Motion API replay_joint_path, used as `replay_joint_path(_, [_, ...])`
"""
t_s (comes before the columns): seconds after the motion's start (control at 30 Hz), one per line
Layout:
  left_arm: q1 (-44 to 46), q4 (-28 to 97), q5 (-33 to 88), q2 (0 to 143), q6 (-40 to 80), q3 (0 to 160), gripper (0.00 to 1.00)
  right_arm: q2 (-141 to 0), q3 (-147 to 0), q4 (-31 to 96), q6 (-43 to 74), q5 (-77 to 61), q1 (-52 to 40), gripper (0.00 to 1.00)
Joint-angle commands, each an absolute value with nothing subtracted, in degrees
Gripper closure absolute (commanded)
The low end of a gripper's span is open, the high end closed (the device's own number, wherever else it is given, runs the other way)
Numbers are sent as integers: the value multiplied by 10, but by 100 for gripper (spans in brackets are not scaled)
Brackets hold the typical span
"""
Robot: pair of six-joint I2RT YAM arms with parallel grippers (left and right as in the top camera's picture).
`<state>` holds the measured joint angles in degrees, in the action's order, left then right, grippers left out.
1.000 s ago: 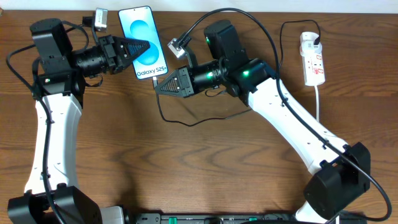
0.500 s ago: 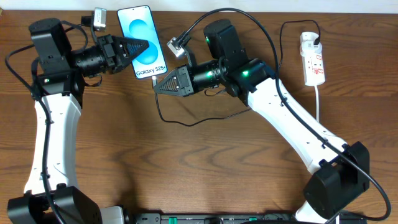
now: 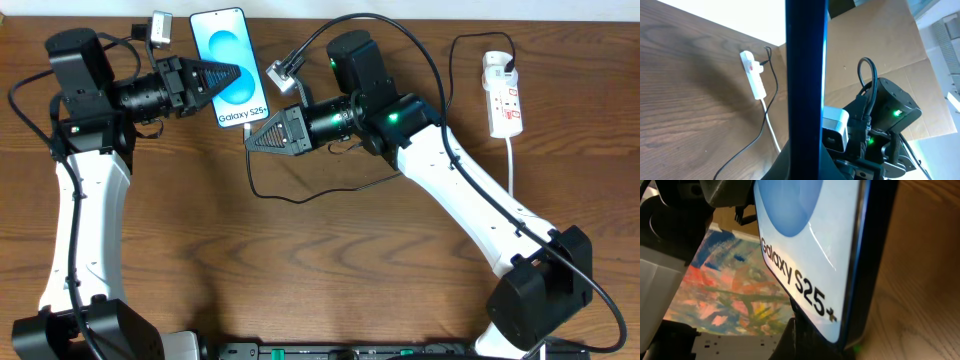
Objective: Plug charger to phone and switch on socket
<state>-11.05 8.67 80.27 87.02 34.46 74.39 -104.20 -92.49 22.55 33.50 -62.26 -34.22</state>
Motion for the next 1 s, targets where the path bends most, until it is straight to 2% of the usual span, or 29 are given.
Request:
replay_joint_path(0.0, [-108,84,851,864,328,761,93,-1042,-930,216,335,-630,-346,99])
replay_joint_path(0.97, [-108,84,881,864,311,761,93,-1042,-929,216,312,-677,-338,99])
